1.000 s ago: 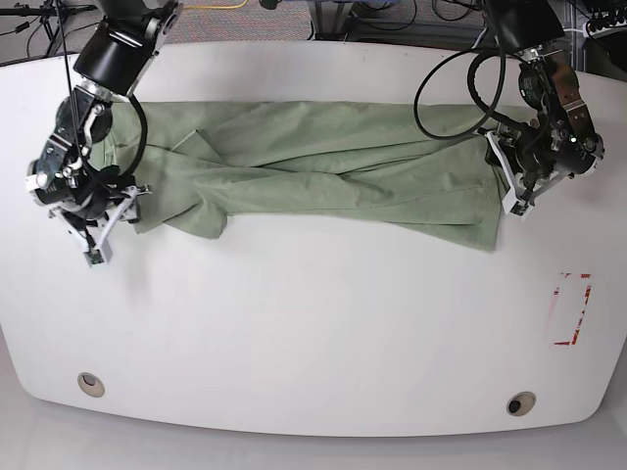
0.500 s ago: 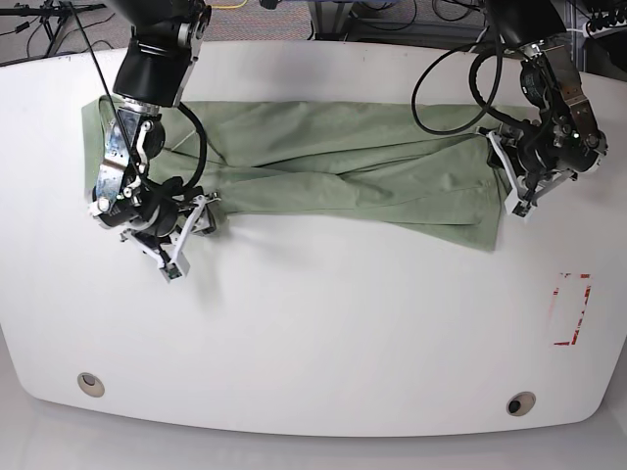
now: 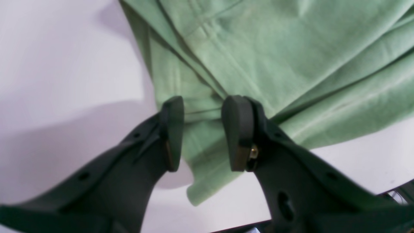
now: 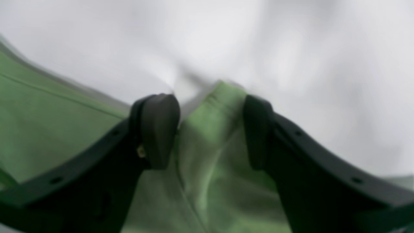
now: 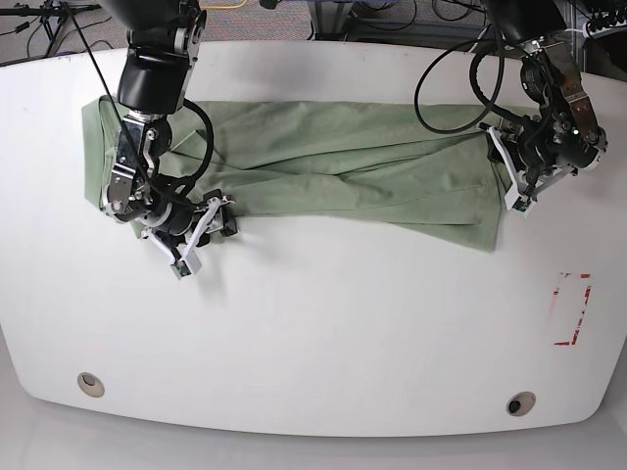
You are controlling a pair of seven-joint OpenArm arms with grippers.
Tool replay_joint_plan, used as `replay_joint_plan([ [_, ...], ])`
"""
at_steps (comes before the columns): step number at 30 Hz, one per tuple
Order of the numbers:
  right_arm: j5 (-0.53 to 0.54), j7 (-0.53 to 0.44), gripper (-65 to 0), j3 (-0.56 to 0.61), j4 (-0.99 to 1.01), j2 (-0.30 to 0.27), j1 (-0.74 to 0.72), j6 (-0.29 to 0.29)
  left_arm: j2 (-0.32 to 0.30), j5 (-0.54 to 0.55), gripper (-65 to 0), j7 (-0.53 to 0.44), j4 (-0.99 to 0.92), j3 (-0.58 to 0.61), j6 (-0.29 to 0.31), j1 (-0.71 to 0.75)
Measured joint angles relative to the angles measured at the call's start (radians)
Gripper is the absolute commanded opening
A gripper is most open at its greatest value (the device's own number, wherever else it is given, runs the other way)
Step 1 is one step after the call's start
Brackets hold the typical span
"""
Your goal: Fold the T-shirt properly
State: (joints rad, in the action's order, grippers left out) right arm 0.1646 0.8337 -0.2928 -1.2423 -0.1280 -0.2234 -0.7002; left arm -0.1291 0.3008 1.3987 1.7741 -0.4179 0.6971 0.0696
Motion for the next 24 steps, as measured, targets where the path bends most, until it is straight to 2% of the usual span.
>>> replay_joint_plan([
  [4, -0.002, -0.001, -63.3, -0.001, -0.011, -0.003, 0.007, 0.001, -0.014, 0.002, -43.5, 0.001, 0.0, 0.0, 0.0, 0.005],
  [5, -0.005, 0.006, -65.0, -0.001, -0.02, -0.005, 0.011, 0.001, -0.016, -0.002, -43.5, 0.001, 0.0, -0.001, 0.0, 0.005],
  [9, -0.01, 0.021, -62.8, -0.001, -0.048, -0.005, 0.022, 0.001, -0.015, -0.003, -43.5, 0.0, 0.0, -0.002, 0.0, 0.002],
  [11, -0.013, 0.056, -65.0, 0.0, -0.067, -0.003, 0.022, 0.0, -0.015, 0.0, -43.5, 0.0, 0.0, 0.0, 0.0, 0.002],
  [14, -0.023, 0.076, -65.0, 0.0, -0.119, -0.002, 0.027, 0.002, -0.015, 0.0, -43.5, 0.0, 0.0, 0.0, 0.0, 0.0],
  [22, -0.01, 0.221, -65.0, -0.003, -0.426, 0.0, 0.074, -0.006, -0.015, -0.001, -43.5, 0.002, 0.0, 0.002, 0.0, -0.001],
  [23, -0.017, 0.247, -65.0, -0.002, -0.467, 0.002, 0.086, 0.011, -0.015, 0.0, -43.5, 0.0, 0.0, 0.002, 0.0, 0.0],
  [24, -0.02, 0.293, -65.0, -0.002, -0.524, 0.003, 0.099, 0.005, -0.016, 0.002, -43.5, 0.002, 0.0, 0.002, 0.0, -0.001],
])
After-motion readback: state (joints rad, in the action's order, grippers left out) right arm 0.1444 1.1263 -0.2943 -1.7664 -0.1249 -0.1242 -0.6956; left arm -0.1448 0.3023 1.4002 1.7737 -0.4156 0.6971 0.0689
